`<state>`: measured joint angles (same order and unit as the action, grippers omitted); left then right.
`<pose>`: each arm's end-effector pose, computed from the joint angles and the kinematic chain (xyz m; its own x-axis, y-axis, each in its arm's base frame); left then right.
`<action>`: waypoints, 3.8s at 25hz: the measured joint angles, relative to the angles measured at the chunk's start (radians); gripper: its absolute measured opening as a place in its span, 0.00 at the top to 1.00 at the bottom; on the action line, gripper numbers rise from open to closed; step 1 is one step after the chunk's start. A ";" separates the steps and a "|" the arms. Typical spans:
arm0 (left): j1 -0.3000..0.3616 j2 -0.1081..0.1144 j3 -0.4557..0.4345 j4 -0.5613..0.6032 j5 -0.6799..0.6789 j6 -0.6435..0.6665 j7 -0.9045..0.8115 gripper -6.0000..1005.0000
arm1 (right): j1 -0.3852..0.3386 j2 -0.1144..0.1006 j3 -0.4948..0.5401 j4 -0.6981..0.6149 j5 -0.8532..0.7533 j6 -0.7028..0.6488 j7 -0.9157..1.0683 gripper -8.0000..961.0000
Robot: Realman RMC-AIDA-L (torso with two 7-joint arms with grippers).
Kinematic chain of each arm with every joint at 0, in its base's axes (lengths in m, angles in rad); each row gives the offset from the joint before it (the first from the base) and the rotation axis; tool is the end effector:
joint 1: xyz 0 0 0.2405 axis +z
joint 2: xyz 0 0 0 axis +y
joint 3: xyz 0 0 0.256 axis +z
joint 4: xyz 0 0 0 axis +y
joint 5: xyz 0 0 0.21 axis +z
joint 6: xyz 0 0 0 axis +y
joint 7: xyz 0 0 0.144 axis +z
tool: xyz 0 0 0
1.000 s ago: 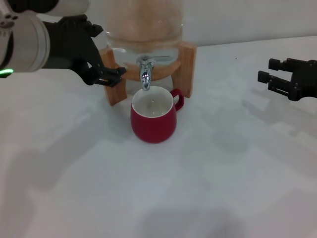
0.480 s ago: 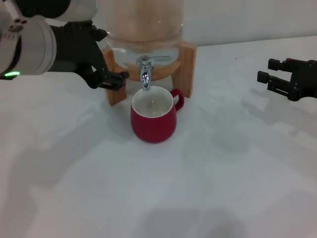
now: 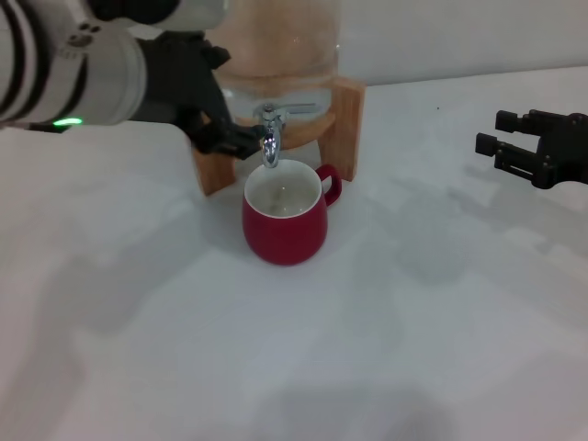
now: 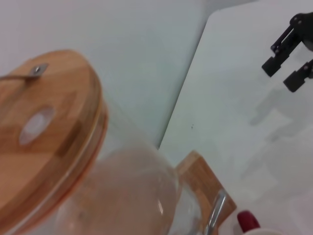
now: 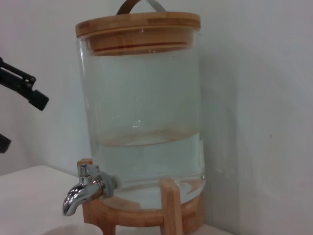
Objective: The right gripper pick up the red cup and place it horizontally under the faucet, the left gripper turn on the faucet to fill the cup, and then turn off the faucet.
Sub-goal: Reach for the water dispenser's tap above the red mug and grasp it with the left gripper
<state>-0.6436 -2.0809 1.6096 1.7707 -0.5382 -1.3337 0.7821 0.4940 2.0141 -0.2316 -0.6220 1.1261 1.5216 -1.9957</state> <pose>-0.0392 0.3543 0.0102 0.9853 -0.0452 -0.1645 -0.1285 -0.8309 -0.5414 0.3211 0.3363 0.0796 0.7591 -0.1546 -0.6324 -0.5513 -0.6694 -0.4981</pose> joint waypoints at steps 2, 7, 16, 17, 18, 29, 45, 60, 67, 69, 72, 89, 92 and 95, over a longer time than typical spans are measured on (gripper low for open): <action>-0.005 0.000 0.014 -0.013 -0.004 0.022 0.000 0.25 | 0.000 0.000 0.000 0.000 0.000 0.000 0.000 0.51; -0.010 -0.003 0.030 -0.051 -0.036 0.071 0.002 0.25 | 0.000 0.000 0.000 0.002 0.000 0.000 0.000 0.51; -0.015 -0.003 0.023 -0.118 -0.115 0.121 0.008 0.26 | 0.000 0.000 0.000 0.002 0.001 0.000 0.000 0.51; -0.018 -0.004 0.022 -0.124 -0.116 0.123 0.008 0.27 | 0.000 0.000 0.000 0.002 0.001 0.000 0.000 0.51; -0.021 -0.004 0.022 -0.130 -0.116 0.124 0.006 0.27 | 0.000 0.000 0.000 0.002 0.001 0.000 0.000 0.51; -0.033 -0.004 0.022 -0.143 -0.118 0.125 -0.002 0.35 | -0.007 0.000 0.000 0.010 0.005 0.004 -0.001 0.51; -0.089 -0.002 0.012 -0.301 -0.138 0.220 0.026 0.56 | -0.002 0.000 0.000 0.013 0.011 0.004 -0.002 0.51; -0.105 -0.004 0.008 -0.359 -0.192 0.247 0.067 0.54 | 0.000 -0.001 0.000 0.013 0.011 0.000 -0.002 0.51; -0.105 -0.003 0.013 -0.377 -0.193 0.285 0.076 0.49 | -0.002 0.000 0.000 0.013 0.011 0.000 -0.002 0.51; -0.105 -0.003 0.012 -0.379 -0.194 0.285 0.082 0.49 | -0.002 0.000 0.000 0.013 0.011 0.000 -0.002 0.51; -0.117 -0.003 0.008 -0.395 -0.220 0.283 0.084 0.49 | -0.002 0.000 0.000 0.013 0.011 0.001 -0.002 0.51; -0.267 0.001 -0.112 -0.440 -0.250 0.033 -0.001 0.49 | -0.010 -0.002 0.000 0.013 0.012 0.001 -0.002 0.51; -0.283 0.001 -0.138 -0.442 -0.233 0.002 -0.013 0.49 | -0.010 -0.002 0.000 0.013 0.012 0.001 -0.002 0.51; -0.290 0.001 -0.156 -0.443 -0.225 -0.009 -0.019 0.49 | -0.011 -0.001 0.000 0.014 0.012 0.000 -0.002 0.51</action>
<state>-0.9336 -2.0799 1.4539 1.3272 -0.7633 -1.3430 0.7633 0.4831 2.0134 -0.2316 -0.6083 1.1383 1.5220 -1.9973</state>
